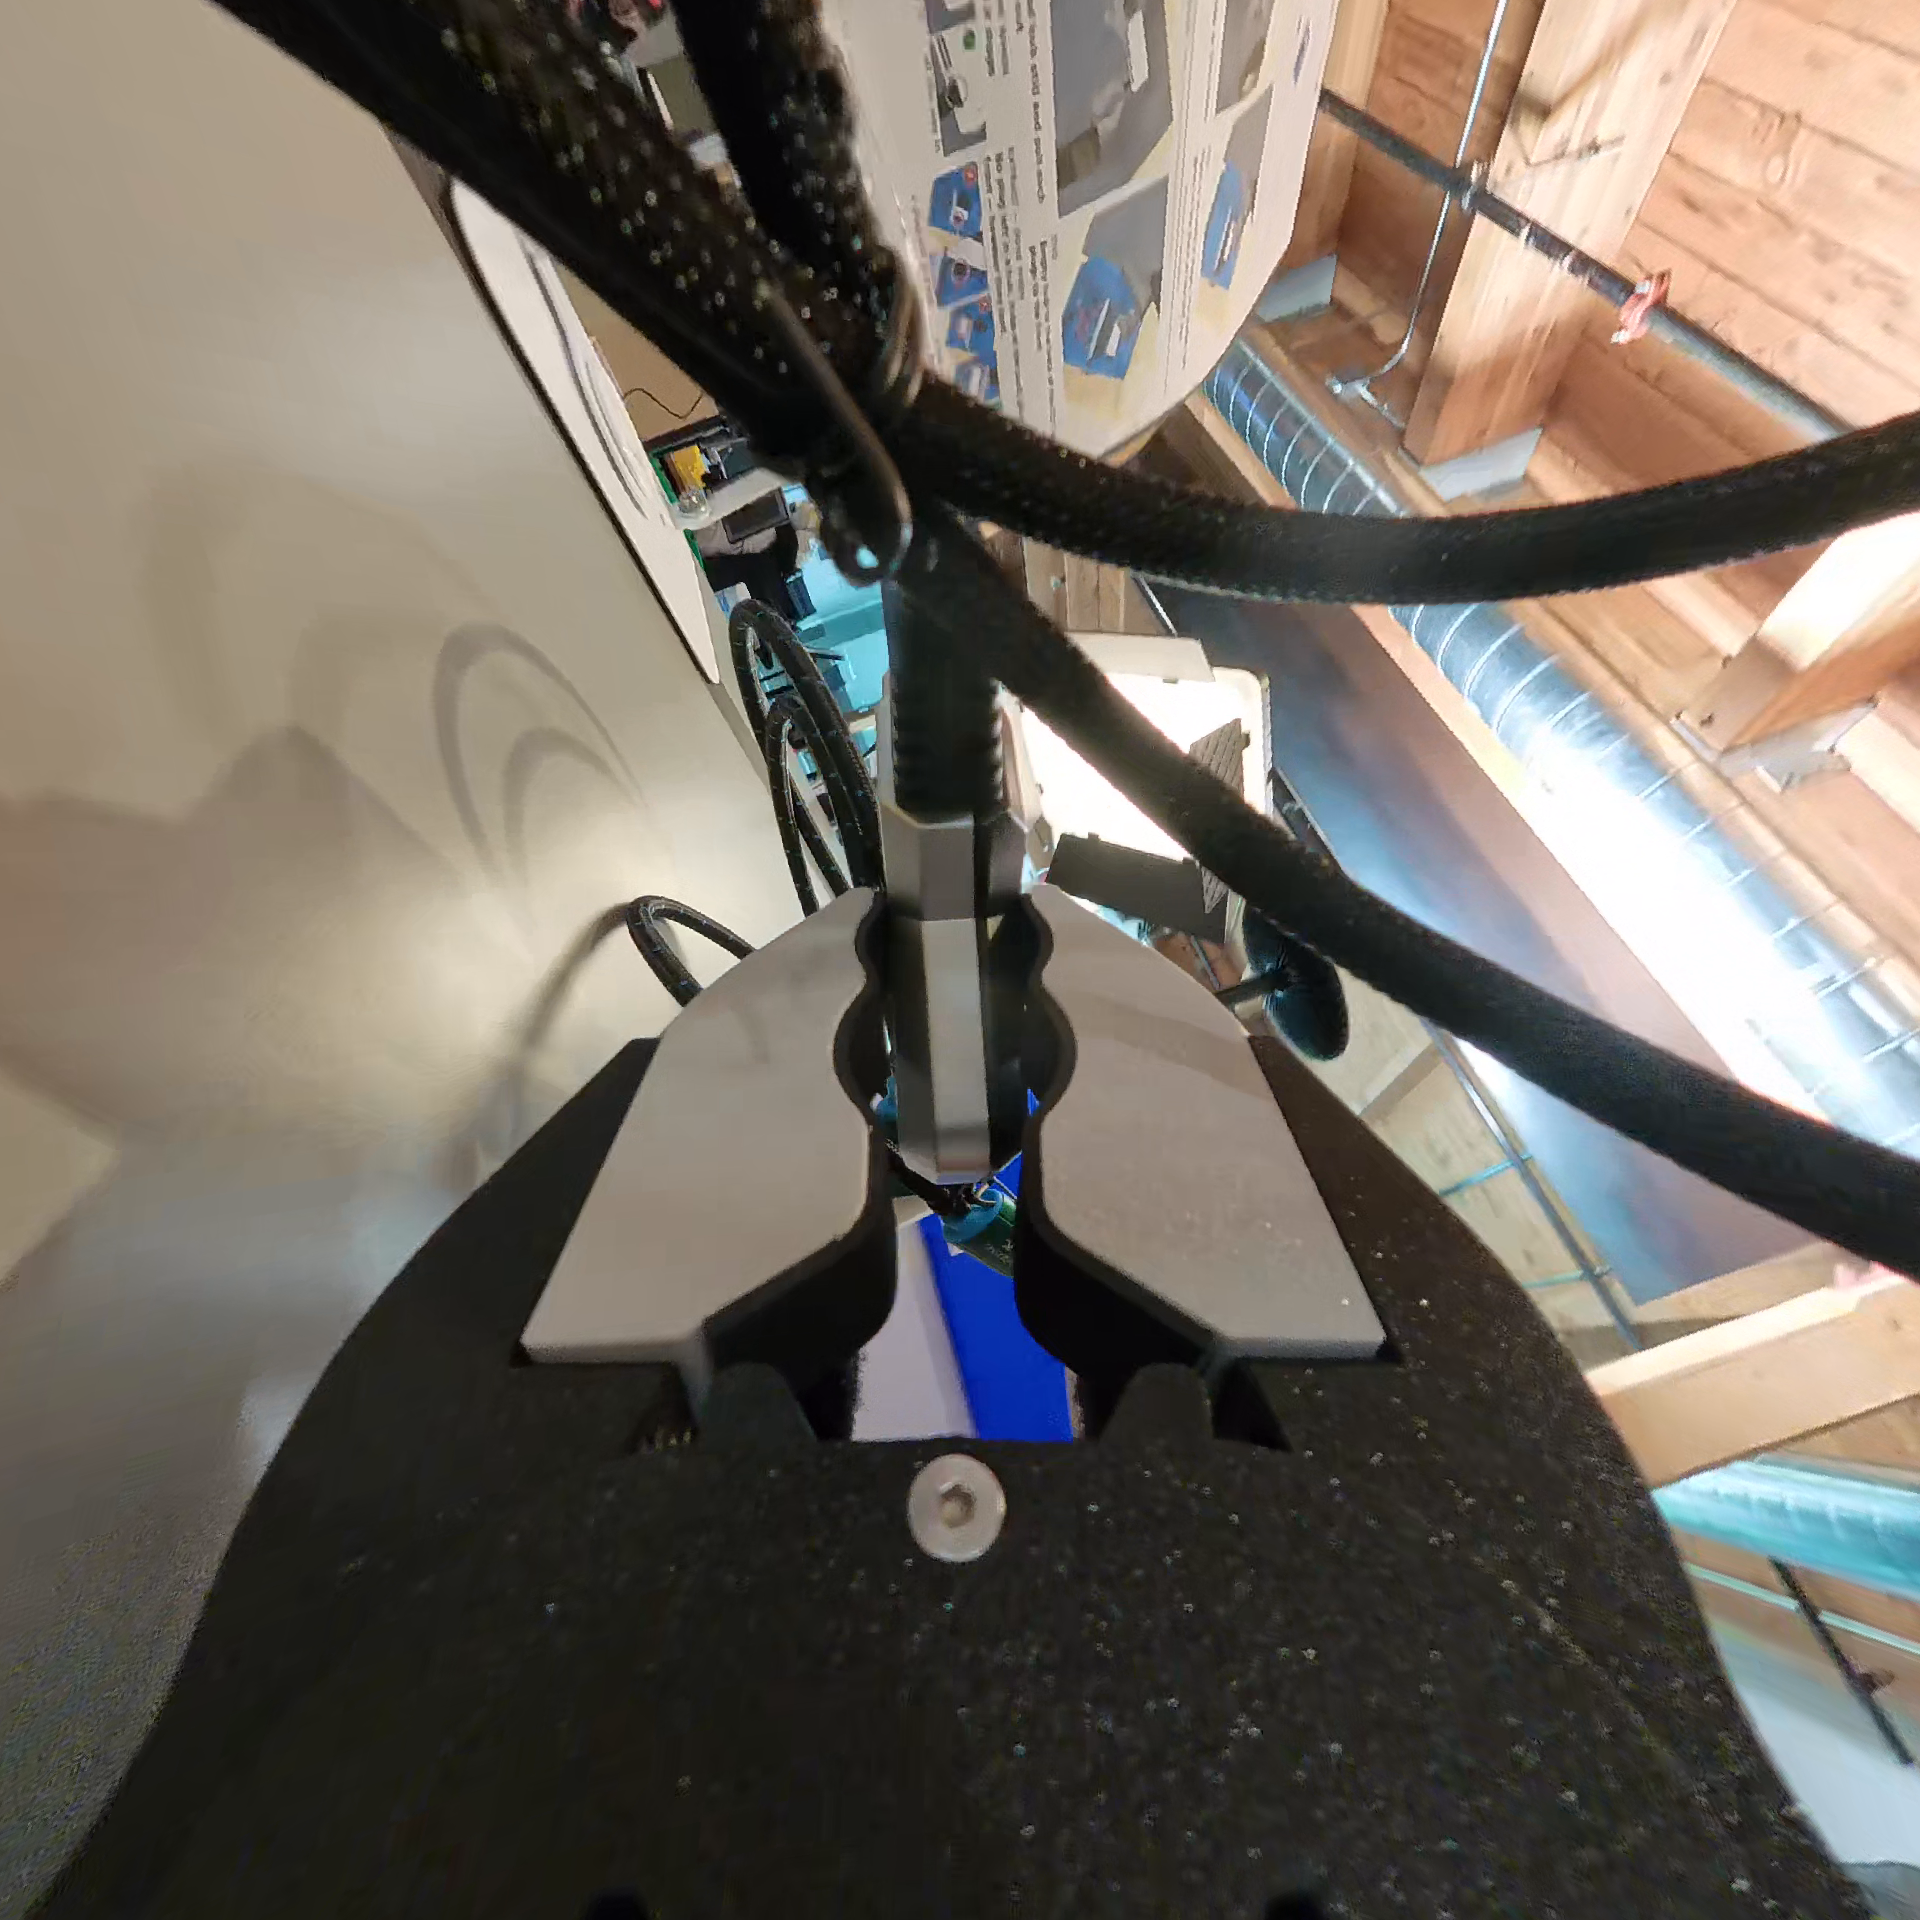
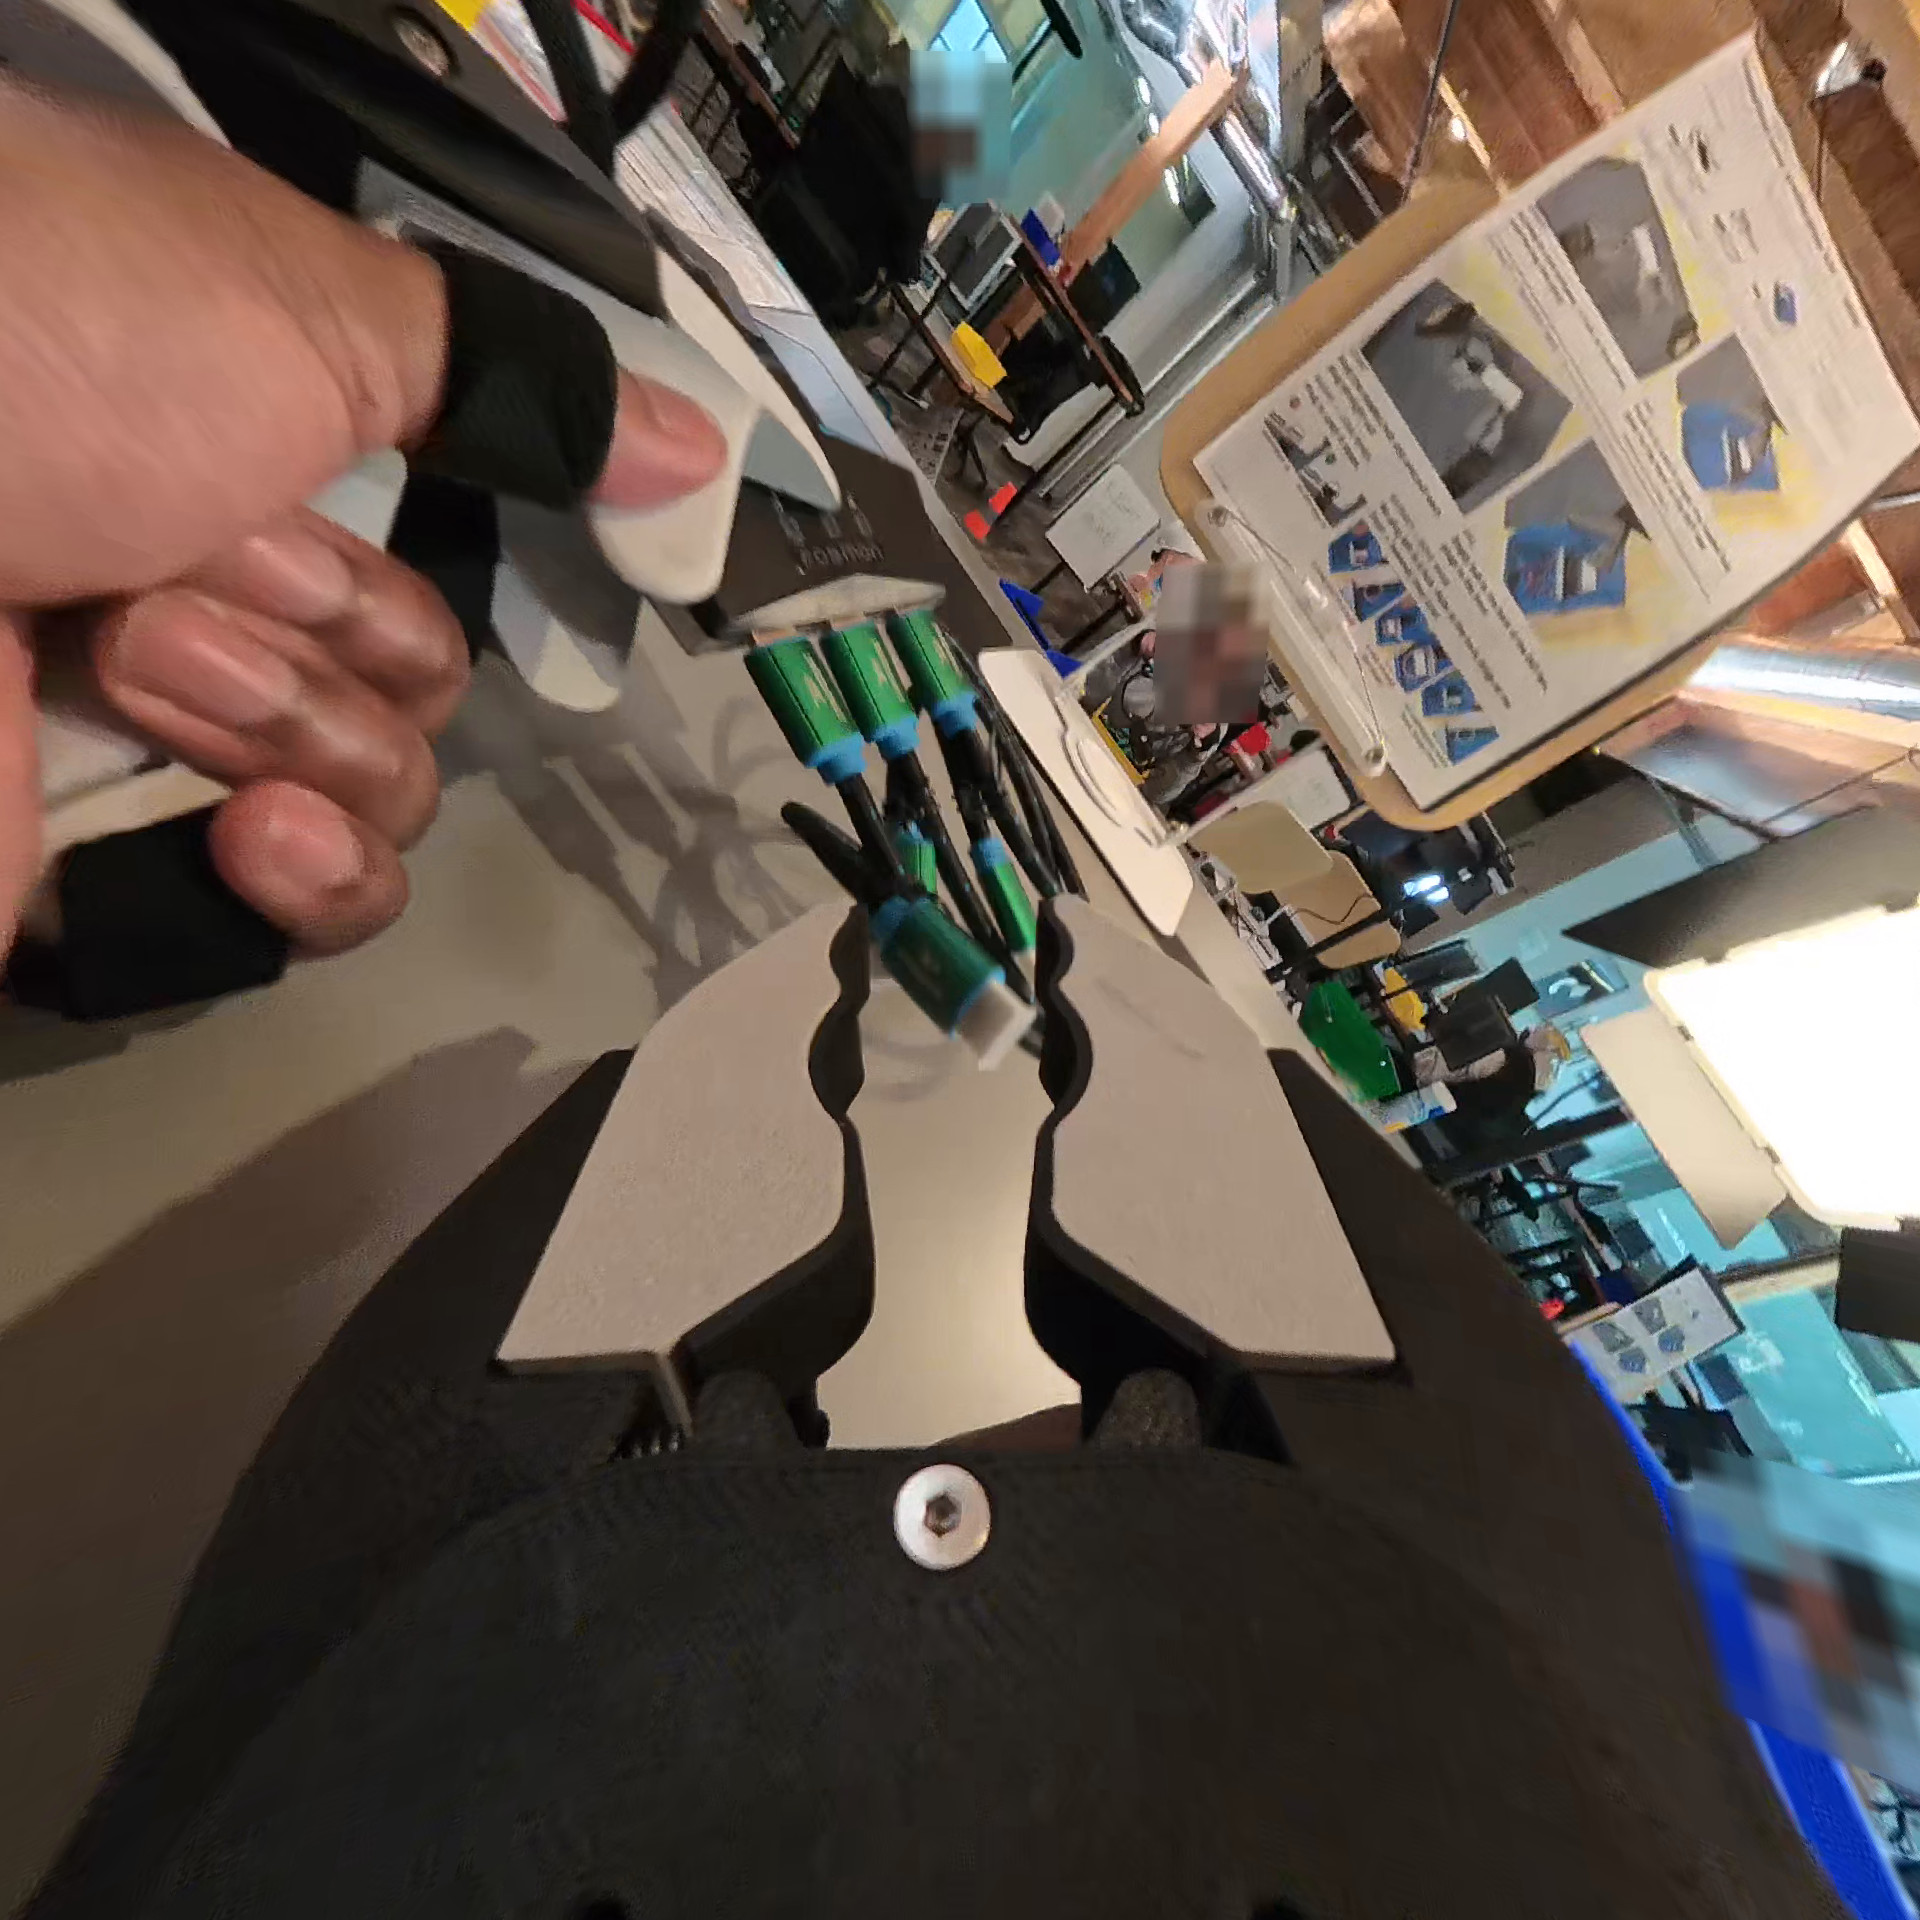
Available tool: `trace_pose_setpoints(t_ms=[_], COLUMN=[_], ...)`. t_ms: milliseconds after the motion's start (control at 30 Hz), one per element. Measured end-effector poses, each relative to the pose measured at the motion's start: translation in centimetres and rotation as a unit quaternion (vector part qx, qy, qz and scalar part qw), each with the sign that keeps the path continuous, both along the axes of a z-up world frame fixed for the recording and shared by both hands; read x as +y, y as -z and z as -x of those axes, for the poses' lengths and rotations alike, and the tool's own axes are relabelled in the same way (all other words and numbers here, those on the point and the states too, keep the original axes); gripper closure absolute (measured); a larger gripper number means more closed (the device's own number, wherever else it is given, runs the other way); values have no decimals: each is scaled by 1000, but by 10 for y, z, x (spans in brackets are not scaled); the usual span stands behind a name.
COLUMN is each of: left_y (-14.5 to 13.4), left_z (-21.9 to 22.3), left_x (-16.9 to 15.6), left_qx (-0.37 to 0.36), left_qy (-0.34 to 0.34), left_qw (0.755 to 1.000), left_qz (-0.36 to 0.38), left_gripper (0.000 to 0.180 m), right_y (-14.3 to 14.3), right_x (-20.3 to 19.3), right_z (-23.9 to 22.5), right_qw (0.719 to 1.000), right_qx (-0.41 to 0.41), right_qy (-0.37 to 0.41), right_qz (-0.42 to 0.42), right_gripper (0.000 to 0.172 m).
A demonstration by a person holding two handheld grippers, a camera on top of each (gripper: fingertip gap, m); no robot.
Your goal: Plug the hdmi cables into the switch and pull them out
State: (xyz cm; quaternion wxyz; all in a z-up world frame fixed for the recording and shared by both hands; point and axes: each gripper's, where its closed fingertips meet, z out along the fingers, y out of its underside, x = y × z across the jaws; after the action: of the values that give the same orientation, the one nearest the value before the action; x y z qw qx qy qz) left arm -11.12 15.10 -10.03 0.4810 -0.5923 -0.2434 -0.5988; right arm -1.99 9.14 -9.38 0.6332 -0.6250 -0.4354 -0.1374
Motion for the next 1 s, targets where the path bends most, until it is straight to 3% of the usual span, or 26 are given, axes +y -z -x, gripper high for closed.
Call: trace_pose_setpoints(t_ms=[100, 333, 600, 1000], left_y=[-5, -13, -9, -6], left_z=[-7, -13, -19, -20], left_x=[-1, -5, -6, -8], left_qx=[35, 43, -8, -14], left_qy=[15, 38, 75, 78], left_qw=[999, 997, 996, 996], left_qz=[-18, -47, -42, -30], left_gripper=[160, 160, 159, 158], right_y=[-3, 41, 35, 37], right_x=[9, 29, 33, 37], right_z=[14, 5, 19, 25], right_qw=[999, 981, 986, 982], right_qx=[-26, -104, -121, -164], right_qy=[-11, -14, -44, -46], right_qz=[18, 162, 107, 84], right_gripper=[142, 140, 160, 163])
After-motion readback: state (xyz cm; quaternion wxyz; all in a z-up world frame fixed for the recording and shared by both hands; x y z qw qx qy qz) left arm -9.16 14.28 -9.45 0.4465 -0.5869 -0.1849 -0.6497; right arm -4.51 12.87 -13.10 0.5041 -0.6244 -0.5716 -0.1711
